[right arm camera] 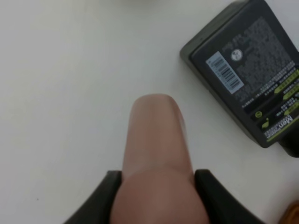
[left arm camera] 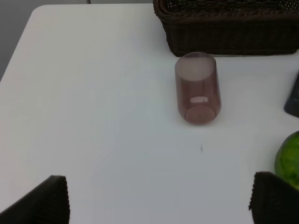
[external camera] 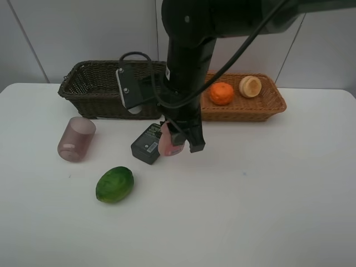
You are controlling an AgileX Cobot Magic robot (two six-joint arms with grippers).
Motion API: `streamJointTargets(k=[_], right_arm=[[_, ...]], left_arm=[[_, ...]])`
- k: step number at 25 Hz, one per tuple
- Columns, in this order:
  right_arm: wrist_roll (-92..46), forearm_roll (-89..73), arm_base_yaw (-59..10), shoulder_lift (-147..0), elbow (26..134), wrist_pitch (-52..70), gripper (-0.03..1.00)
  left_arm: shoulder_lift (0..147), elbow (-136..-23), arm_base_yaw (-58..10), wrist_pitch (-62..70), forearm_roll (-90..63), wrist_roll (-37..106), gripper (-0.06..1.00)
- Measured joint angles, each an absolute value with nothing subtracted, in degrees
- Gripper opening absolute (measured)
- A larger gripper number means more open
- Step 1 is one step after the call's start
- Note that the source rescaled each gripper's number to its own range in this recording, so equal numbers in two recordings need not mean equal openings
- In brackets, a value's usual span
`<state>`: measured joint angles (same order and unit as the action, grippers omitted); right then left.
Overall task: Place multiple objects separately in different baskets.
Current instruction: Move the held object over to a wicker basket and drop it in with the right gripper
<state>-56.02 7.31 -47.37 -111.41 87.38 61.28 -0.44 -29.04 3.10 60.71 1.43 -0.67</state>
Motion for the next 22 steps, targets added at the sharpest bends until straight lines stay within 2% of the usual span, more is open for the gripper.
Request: streamJointTargets(k=[13, 22], right_arm=[[-35.7, 8.01, -44.5, -111.0, 98.88, 63.51, 0.01], [-21.24, 8.19, -43.27, -112.54, 105.31, 60.7, 0.01]], left_arm=[[-0.44, -29.04, 3.1, 60.71, 1.43, -0.67, 1.0], [-0.44, -29.04, 3.1, 60.71, 1.43, -0.67, 1.0]])
